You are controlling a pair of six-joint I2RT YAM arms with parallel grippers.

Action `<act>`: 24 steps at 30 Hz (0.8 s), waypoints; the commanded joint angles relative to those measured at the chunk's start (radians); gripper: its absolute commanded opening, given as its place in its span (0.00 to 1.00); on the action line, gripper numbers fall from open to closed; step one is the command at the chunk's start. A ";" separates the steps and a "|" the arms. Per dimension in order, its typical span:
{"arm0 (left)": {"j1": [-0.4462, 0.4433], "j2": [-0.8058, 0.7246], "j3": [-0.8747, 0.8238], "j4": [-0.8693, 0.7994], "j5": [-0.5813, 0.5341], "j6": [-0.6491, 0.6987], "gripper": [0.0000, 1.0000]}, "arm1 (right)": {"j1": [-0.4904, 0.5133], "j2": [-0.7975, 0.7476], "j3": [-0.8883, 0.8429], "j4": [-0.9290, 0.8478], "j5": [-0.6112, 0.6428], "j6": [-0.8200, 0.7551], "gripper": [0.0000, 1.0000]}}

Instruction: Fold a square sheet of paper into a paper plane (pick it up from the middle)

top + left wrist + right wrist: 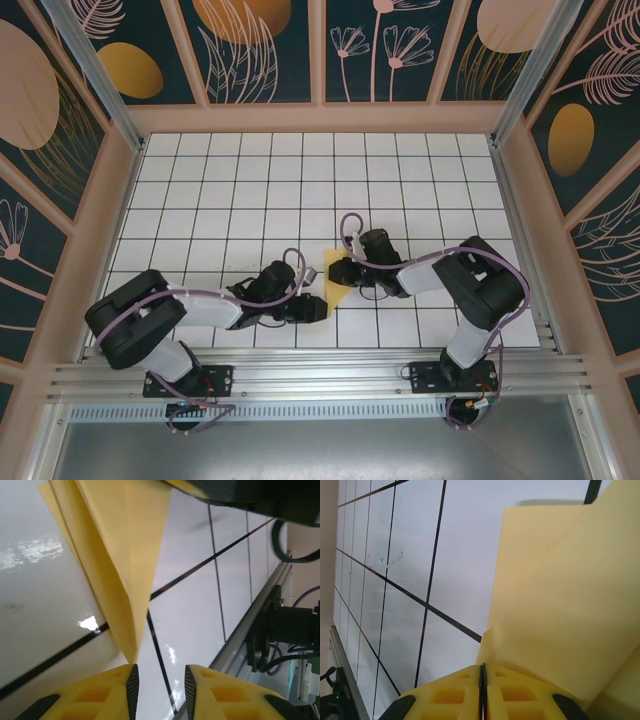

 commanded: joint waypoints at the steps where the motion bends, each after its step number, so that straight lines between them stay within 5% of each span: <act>1: 0.010 -0.091 0.032 -0.084 -0.067 -0.029 0.30 | 0.001 0.042 -0.062 -0.150 0.107 -0.041 0.12; 24: 0.038 0.183 0.138 0.121 -0.001 -0.117 0.18 | 0.001 0.068 -0.078 -0.113 0.106 -0.026 0.12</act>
